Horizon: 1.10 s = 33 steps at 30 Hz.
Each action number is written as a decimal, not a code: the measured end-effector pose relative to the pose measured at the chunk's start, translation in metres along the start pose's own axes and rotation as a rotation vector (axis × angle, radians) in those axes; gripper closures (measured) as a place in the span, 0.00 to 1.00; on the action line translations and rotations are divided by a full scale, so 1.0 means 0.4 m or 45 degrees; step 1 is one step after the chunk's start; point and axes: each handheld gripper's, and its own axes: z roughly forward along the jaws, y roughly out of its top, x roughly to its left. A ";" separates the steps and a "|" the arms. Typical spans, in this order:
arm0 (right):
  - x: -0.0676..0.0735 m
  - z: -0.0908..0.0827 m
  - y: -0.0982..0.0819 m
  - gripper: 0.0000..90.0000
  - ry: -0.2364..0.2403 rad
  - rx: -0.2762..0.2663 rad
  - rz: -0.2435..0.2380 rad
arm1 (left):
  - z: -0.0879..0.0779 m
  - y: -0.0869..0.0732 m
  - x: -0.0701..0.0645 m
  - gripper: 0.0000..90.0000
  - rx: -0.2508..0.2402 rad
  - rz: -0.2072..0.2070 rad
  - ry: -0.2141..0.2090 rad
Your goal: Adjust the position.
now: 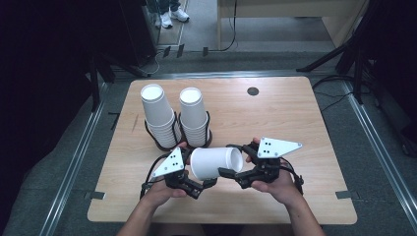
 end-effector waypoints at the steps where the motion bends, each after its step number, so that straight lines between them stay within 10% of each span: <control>1: -0.001 0.000 0.000 0.28 0.006 0.003 0.002 | 0.000 0.000 0.000 0.00 -0.001 0.003 -0.001; 11: 0.000 -0.004 0.003 0.28 0.030 0.010 -0.005 | -0.010 0.003 0.002 0.01 0.000 -0.040 -0.058; 33: 0.008 0.007 0.003 0.28 0.057 0.101 -0.056 | -0.003 0.004 -0.013 0.00 0.079 0.062 -0.036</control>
